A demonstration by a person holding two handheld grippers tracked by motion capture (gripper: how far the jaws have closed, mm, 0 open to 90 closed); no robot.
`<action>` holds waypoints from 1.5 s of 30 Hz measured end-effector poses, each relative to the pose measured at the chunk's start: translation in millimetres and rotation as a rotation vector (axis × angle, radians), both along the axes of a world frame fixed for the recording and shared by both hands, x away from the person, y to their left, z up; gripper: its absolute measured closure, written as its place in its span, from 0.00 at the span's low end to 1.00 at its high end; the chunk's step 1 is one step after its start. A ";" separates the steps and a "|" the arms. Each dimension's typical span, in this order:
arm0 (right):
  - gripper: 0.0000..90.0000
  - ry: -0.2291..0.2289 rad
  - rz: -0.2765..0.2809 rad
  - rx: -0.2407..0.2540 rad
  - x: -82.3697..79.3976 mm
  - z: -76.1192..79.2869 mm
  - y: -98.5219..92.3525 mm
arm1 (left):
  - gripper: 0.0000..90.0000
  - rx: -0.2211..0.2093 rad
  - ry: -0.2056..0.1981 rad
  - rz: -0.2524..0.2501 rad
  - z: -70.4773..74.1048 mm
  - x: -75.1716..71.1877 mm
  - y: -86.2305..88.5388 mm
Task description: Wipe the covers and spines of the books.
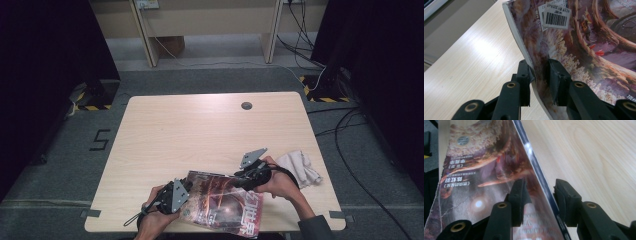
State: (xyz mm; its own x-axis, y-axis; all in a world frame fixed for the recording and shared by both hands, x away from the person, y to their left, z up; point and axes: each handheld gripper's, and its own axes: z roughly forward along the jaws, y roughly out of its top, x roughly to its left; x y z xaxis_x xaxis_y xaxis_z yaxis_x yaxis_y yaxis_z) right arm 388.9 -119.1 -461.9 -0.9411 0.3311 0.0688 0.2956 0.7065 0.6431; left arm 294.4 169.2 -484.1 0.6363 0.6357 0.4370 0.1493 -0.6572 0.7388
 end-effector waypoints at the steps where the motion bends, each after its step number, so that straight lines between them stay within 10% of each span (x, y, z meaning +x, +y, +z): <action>1: 0.72 0.000 0.010 -0.004 0.4 -0.6 2.7 | 0.80 0.000 -0.005 -0.005 0.2 -0.3 -0.9; 28: 0.93 -0.087 0.120 -0.133 -20.6 11.2 29.2 | 0.64 -0.053 0.044 0.045 -3.6 9.1 3.9; 37: 0.93 -0.064 0.105 -0.140 -18.0 14.7 29.2 | 0.37 -0.166 0.160 0.099 0.8 -4.6 16.1; 45: 0.93 -0.113 0.064 -0.193 -2.2 35.6 25.0 | 0.28 -0.142 0.235 0.098 -4.2 -12.6 11.9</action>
State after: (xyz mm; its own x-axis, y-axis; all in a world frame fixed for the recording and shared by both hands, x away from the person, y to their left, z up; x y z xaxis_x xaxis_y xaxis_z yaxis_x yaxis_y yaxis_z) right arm 386.7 -94.1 -426.2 -0.9586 0.2675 -0.0973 0.1799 0.8344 0.5209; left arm 281.9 181.1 -488.3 0.6425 0.7431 0.1873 0.3846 -0.5241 0.7598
